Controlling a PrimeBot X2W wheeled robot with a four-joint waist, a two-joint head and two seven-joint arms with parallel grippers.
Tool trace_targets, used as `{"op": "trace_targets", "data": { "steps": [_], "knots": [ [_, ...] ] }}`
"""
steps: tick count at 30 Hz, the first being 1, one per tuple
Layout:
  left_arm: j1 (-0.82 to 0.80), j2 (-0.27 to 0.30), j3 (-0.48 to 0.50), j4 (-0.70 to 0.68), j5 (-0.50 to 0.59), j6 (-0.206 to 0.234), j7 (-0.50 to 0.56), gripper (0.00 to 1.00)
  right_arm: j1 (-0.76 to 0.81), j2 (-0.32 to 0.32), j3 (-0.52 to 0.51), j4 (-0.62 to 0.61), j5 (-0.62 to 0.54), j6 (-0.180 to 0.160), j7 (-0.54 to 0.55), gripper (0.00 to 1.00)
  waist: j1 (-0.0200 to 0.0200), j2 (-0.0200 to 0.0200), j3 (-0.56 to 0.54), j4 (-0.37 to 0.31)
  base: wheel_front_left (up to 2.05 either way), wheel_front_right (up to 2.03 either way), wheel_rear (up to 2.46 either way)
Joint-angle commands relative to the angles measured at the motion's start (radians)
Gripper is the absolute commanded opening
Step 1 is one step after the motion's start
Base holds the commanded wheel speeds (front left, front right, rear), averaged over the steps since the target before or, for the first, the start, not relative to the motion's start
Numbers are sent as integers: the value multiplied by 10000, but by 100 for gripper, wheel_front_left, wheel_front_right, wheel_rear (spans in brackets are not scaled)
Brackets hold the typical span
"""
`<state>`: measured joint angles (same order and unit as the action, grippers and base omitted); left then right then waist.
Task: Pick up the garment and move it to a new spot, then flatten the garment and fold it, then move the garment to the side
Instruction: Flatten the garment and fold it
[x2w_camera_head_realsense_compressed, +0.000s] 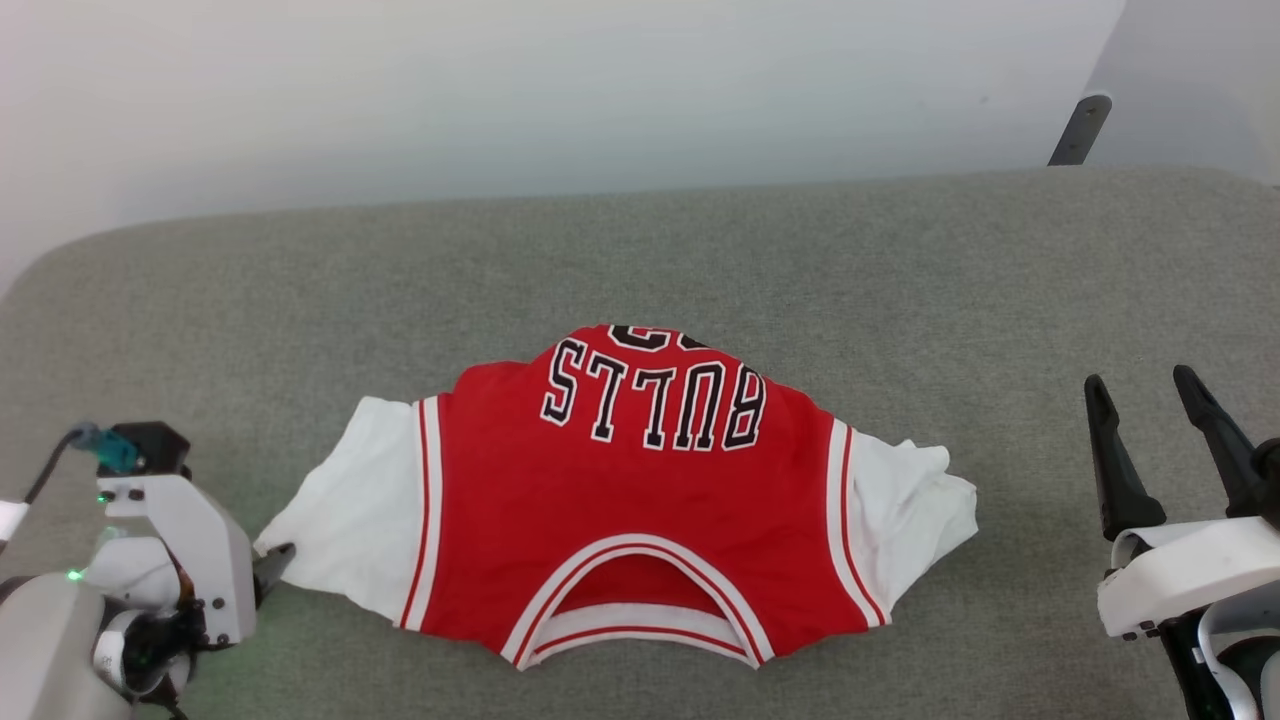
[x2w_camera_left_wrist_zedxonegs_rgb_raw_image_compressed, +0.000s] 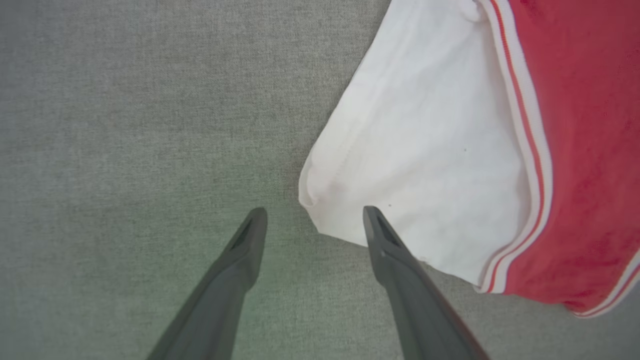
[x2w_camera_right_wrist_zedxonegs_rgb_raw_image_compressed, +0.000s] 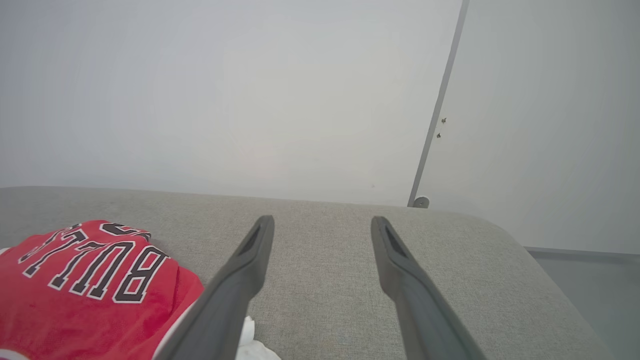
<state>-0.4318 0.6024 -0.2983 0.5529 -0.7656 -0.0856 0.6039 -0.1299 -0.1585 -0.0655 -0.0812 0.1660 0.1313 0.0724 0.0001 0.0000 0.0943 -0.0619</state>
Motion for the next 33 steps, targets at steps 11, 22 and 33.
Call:
{"op": "trace_targets", "data": {
  "steps": [11,22,33],
  "knots": [
    [-692,-188,-299,959,-5,-207,22,100,-92,-97,54,-506,18,-10,82,100,-1,0,374,-183,0,0,0],
    [-1246,-502,-798,2131,-27,-318,609,0,-39,-218,280,-768,241,-10,848,100,-1,0,772,-273,0,0,0],
    [-1936,-632,-1090,2413,-164,-422,371,0,-208,-787,874,26,1452,-10,3521,100,-1,0,1159,-94,0,0,0]
  ]
}}
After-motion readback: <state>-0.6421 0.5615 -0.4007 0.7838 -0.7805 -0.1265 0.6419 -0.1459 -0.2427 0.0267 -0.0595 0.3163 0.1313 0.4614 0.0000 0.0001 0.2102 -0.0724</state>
